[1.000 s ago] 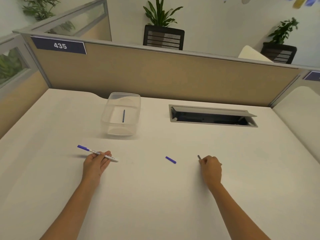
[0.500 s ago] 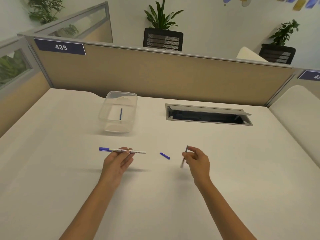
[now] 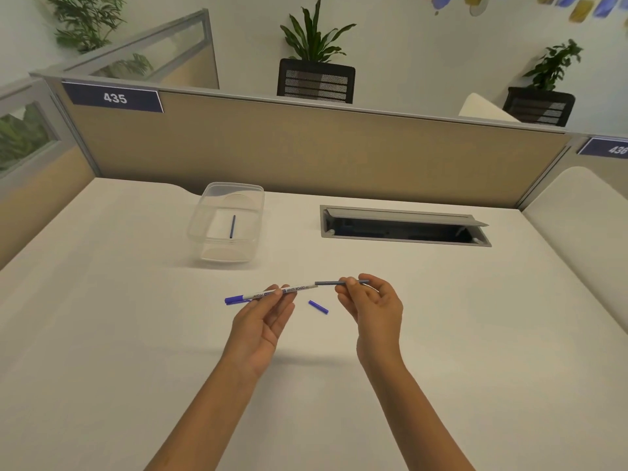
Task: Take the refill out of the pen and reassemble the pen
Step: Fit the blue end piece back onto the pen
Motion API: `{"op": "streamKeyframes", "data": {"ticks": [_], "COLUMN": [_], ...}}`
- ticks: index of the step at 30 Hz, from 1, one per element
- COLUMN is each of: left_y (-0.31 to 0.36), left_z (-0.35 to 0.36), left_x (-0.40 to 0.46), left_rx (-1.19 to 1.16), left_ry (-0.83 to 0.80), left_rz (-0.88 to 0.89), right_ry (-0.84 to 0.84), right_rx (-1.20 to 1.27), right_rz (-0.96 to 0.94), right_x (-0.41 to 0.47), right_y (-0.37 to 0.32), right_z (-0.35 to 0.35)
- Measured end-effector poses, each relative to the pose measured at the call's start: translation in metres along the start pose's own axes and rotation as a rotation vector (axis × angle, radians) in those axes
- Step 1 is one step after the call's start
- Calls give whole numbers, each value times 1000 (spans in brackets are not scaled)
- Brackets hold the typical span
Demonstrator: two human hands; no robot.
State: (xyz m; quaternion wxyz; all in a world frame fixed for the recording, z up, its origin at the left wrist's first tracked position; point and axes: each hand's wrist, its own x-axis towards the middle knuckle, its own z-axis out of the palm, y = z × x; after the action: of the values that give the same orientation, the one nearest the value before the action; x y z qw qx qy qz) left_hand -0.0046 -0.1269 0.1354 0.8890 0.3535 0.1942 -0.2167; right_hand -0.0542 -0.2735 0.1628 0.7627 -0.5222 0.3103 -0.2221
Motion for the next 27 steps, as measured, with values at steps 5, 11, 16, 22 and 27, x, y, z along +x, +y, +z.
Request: {"op": "streamKeyframes", "data": {"ticks": [5,11,16,22,27], "left_y": [-1,1,0,1,2], "left_z": [3,6,6,3,3], "left_x": [-1,0,0,4,10], "left_rx": [-36,-72,-77,-108,-129], "left_ry": [14,24,31,42,29], "left_rz": [-24,-49,-69,-96,-130], "right_ry": [20,29,22,-49,-127], "right_rx": [33,-50,-170,-338,-449], "right_rz": [-51,-130,-295,-459,-567], "right_x": [-1,-2,-5,-2,-1], "right_y": [-1,2,5,15,30], "right_z": [2,5,10,15,19]}}
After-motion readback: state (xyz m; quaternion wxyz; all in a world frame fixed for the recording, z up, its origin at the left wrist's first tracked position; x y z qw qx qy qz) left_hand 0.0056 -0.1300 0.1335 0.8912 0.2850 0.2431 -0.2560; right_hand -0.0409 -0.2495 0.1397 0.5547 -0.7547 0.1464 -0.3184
